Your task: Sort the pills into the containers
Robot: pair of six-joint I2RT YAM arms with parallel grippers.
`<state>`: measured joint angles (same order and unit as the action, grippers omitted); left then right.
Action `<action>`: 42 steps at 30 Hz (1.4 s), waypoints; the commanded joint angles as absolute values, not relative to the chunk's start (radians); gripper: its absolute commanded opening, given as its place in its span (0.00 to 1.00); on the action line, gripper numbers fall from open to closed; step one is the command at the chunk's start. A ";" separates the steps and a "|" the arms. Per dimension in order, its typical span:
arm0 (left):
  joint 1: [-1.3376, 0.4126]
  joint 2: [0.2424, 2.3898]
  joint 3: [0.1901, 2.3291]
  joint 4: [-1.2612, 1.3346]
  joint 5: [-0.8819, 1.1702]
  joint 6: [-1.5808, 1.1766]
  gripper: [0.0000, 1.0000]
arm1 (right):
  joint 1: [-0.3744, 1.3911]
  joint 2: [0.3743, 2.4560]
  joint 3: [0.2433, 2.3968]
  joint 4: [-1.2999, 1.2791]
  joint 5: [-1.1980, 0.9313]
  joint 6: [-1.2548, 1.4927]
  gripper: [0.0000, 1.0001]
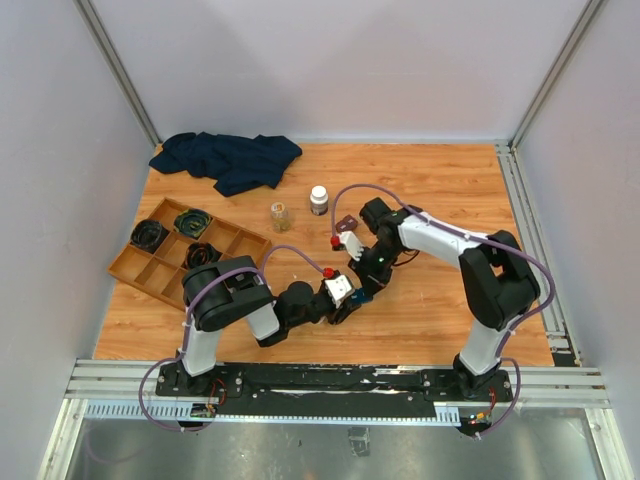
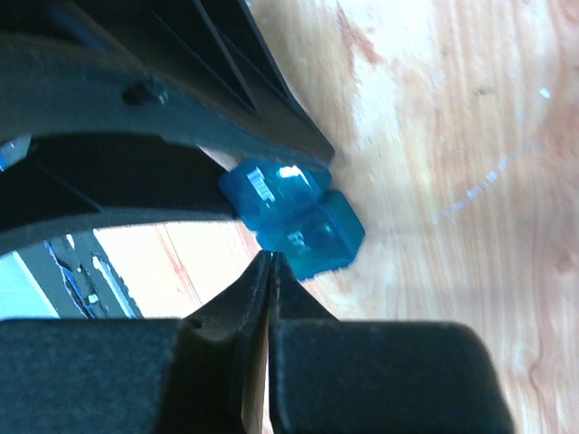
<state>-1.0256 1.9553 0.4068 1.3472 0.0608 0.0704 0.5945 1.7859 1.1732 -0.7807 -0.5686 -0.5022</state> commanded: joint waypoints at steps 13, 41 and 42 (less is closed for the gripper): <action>-1.038 1.790 0.421 1.218 0.056 -0.020 0.87 | 0.382 1.504 1.154 -0.828 -0.820 -0.635 0.19; -0.507 0.926 0.856 0.288 0.442 -0.506 0.99 | 0.178 1.006 1.365 -0.597 -0.599 -0.459 0.98; -0.496 0.930 0.896 0.260 0.452 -0.509 0.99 | 0.178 1.006 1.388 -0.588 -0.605 -0.417 0.98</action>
<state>-0.5568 0.9455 0.7742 0.3840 0.3458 -0.4187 0.1947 1.0035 1.2732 -0.6399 -0.6350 -0.6014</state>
